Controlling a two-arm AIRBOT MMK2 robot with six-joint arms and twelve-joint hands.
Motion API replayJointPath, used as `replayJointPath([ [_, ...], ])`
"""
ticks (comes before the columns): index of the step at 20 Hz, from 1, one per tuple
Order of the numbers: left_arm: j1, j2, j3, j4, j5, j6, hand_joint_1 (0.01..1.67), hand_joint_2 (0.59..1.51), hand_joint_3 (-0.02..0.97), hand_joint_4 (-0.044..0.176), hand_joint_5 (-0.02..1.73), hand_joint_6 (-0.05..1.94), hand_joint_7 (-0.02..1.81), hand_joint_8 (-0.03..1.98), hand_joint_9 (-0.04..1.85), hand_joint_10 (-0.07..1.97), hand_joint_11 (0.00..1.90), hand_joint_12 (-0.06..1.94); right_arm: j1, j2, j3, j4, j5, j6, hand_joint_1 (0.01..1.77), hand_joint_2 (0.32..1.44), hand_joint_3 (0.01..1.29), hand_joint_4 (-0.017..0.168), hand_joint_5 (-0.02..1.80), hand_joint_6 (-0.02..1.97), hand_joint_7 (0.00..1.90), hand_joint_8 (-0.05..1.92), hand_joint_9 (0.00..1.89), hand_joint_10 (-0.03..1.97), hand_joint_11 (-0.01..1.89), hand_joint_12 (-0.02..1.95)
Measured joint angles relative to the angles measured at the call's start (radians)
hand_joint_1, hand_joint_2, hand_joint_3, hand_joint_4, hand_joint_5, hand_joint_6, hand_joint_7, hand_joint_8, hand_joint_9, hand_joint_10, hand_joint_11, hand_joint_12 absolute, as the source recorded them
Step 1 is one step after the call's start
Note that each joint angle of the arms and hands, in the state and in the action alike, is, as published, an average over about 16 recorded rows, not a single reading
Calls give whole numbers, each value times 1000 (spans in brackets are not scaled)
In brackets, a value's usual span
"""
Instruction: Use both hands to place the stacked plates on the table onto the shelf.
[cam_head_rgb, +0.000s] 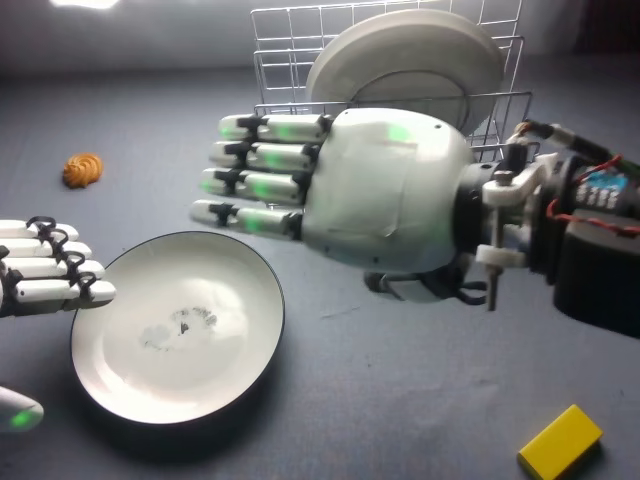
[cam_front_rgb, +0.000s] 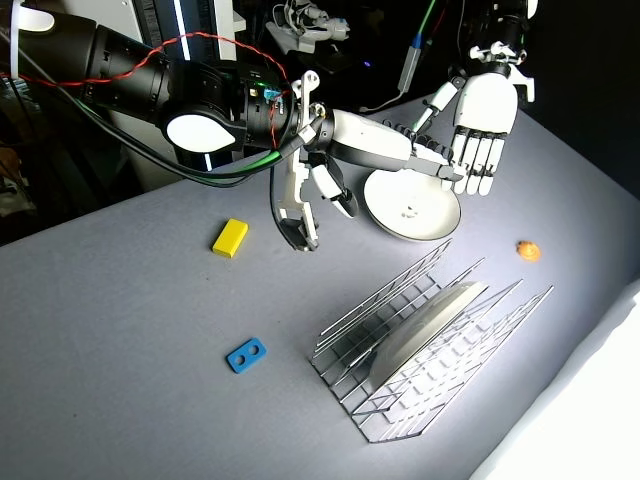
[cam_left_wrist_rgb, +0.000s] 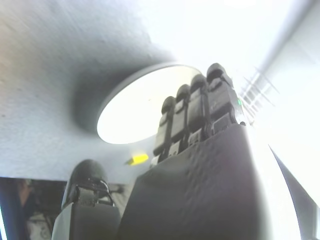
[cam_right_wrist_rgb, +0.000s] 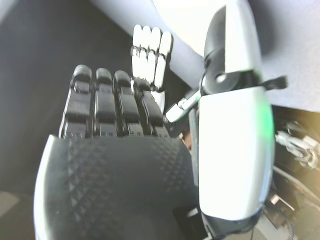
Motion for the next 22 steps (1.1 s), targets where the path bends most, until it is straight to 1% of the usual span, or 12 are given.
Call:
replayJointPath([
  [4, -3, -8, 4, 5, 21, 3, 19, 1163, 5, 0, 50, 16, 52, -3, 28, 13, 16, 10, -3, 25, -22, 8, 5, -1, 1140, 902, 15, 5, 23, 20, 25, 15, 18, 3, 21, 13],
  [8, 5, -21, 2, -3, 47, 6, 19, 1159, 5, 0, 46, 16, 46, -5, 30, 14, 18, 9, -3, 48, -42, 13, 6, -1, 1128, 897, 15, 5, 21, 20, 23, 15, 18, 3, 22, 21],
  [13, 32, -37, -5, -33, 75, 6, 18, 1156, 5, 0, 45, 14, 29, -9, 32, 17, 18, 9, -5, 65, -62, 15, 8, -1, 1104, 899, 15, 4, 20, 20, 20, 16, 19, 2, 24, 25],
  [17, 59, -42, -16, -60, 91, 4, 18, 1155, 5, -1, 40, 9, 15, -12, 34, 21, 18, 9, -7, 70, -71, 16, 9, -3, 1084, 902, 15, 4, 19, 19, 18, 16, 20, 1, 25, 34],
  [22, 90, -43, -32, -91, 107, 0, 18, 1154, 5, -3, 37, 0, 0, -15, 38, 24, 18, 10, -9, 48, -59, 16, 14, -18, 1070, 905, 15, 4, 20, 20, 22, 16, 19, 2, 25, 55],
])
